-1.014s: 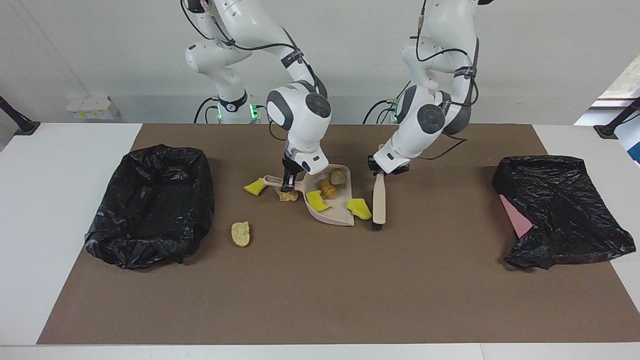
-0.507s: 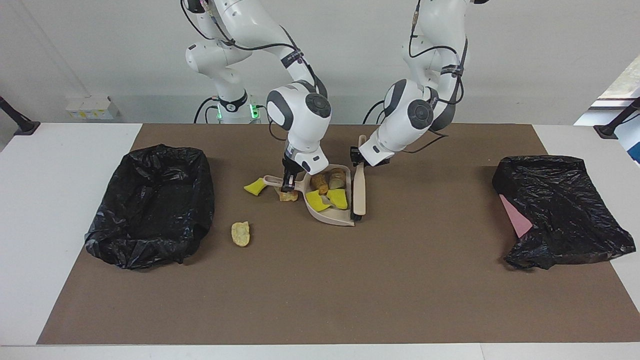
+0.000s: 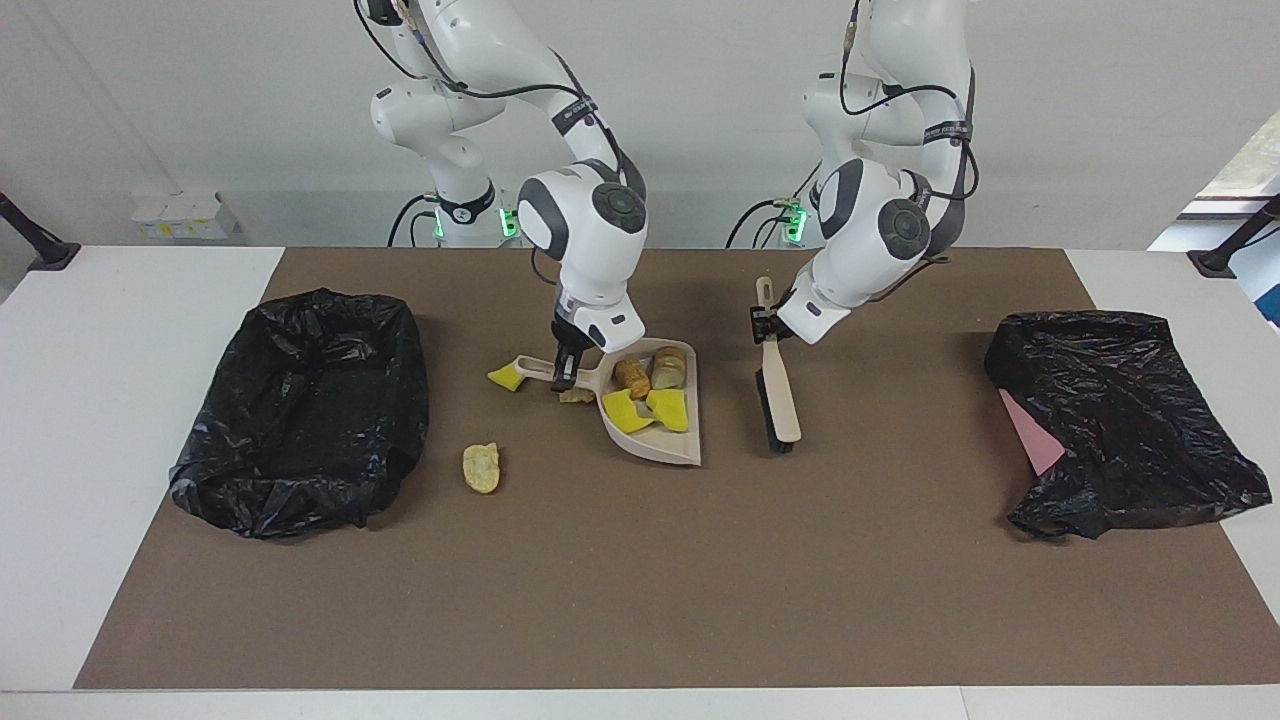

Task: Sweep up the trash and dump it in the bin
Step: 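Carry the loaded dustpan with the right gripper over the trash bag, then tilt the dustpan with the right gripper to dump trash into the bag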

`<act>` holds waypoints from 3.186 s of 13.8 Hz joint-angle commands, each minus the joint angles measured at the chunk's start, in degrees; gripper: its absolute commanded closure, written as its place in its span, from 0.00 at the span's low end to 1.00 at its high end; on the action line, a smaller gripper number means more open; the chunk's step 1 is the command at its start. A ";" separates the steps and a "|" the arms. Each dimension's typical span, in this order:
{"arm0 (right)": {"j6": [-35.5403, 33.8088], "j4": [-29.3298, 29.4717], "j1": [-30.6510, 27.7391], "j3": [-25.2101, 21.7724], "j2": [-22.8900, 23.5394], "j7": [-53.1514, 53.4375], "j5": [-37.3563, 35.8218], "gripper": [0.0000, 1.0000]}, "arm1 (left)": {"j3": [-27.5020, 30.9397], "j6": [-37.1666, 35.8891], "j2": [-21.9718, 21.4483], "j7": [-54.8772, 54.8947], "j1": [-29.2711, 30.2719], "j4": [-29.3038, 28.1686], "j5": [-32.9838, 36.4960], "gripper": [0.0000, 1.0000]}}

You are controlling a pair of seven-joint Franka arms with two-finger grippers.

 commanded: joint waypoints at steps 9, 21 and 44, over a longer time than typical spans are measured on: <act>-12.29 -0.64 -21.83 -0.04 -18.88 -10.30 2.31 1.00 | -0.73 11.86 -17.91 -22.37 -18.73 -22.35 7.20 1.00; -34.34 11.13 -41.02 -0.74 -13.10 -3.81 6.26 1.00 | -0.90 18.11 -18.89 -24.23 -21.30 -27.92 6.94 0.01; -64.16 43.93 -30.38 0.05 11.87 -15.49 -26.34 1.00 | -0.46 9.24 -3.07 11.42 14.03 3.01 11.32 0.00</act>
